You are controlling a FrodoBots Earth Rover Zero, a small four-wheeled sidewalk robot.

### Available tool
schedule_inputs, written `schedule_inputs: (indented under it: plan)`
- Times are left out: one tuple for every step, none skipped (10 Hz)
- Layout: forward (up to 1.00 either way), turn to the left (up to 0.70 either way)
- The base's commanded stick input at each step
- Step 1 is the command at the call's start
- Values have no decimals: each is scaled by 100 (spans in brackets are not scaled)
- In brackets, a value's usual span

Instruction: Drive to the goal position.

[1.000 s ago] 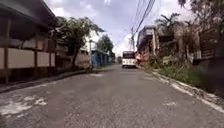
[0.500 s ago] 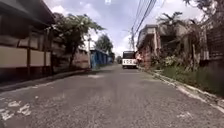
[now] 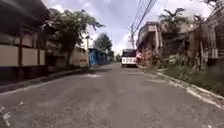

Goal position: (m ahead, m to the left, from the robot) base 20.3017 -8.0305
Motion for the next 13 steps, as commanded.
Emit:
schedule_inputs:
  plan:
    - [70,0]
    - [70,0]
    - [70,0]
    - [70,0]
    - [70,1]
    - [70,2]
    - [70,3]
    - [70,10]
    - [70,26]
    - [70,33]
    - [70,15]
    - [70,0]
    - [70,0]
